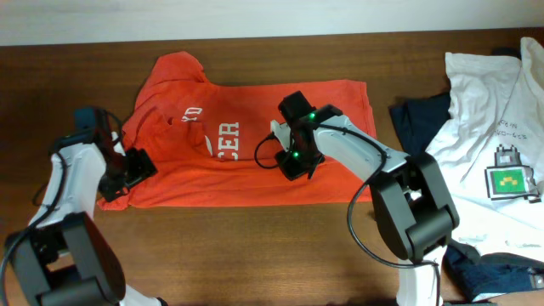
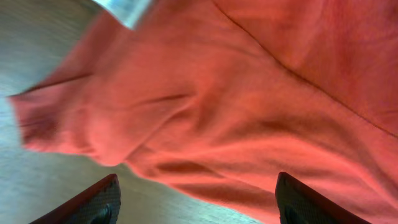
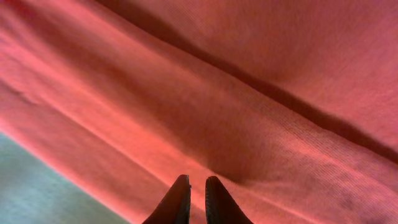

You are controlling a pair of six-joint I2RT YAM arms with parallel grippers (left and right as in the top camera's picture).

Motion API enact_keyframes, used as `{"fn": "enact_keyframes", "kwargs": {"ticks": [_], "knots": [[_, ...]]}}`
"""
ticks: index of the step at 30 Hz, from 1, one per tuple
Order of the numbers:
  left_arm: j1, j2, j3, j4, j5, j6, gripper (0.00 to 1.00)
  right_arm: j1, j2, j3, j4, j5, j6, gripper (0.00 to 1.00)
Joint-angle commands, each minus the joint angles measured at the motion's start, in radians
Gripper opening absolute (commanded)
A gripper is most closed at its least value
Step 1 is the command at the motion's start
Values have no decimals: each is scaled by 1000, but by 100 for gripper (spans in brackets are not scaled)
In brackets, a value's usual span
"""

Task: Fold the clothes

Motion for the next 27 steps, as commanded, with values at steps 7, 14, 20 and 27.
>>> {"fn": "enact_keyframes", "kwargs": {"ticks": [7, 14, 20, 27], "knots": [[-90, 121, -101, 137, 11, 13, 79, -21, 66, 1, 29, 151, 61, 14], [-90, 129, -119, 146, -58, 13, 79, -198, 66, 38, 49, 147, 108, 19], [-90, 129, -119, 143, -65, 13, 79, -317, 55, 96, 39, 274, 245, 27], [-69, 129, -119, 146, -119, 12, 80, -373, -4, 132, -296, 282, 229, 31]]}}
